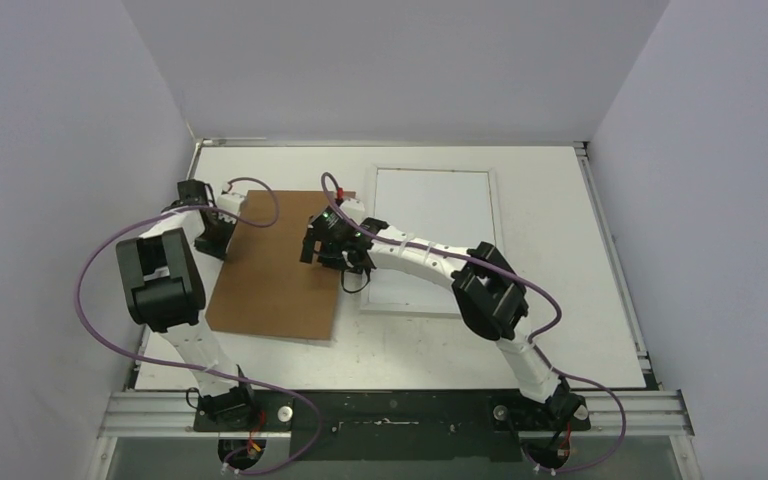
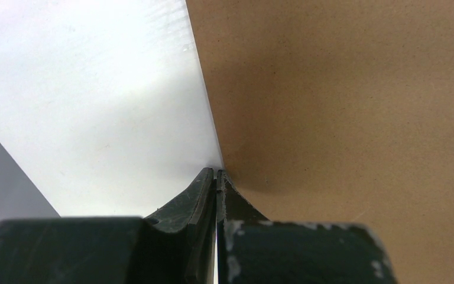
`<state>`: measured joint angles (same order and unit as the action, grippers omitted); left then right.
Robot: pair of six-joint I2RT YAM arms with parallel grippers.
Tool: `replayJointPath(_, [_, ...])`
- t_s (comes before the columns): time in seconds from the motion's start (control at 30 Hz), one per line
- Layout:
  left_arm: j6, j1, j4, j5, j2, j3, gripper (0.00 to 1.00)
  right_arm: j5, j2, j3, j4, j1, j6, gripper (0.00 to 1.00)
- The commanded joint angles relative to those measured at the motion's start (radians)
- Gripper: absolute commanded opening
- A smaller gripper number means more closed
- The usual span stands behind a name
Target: Put the photo into the frame
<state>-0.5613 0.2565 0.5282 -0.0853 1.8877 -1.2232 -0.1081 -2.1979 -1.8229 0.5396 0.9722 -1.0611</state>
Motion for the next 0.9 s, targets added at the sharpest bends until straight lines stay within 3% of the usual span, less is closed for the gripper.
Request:
replayJointPath(0.0, [0.041,-0.079,0.088,-0.173,0.005,0.023,0.0,0.041,0.119,0.016,-0.201,0.03,-0.061,0.9])
replayJointPath(0.87, [0.116,-0.284,0.106,-0.159,-0.032,0.009,0.0,-0.024,0.35,0.286,-0.235,-0.018,-0.083,0.9])
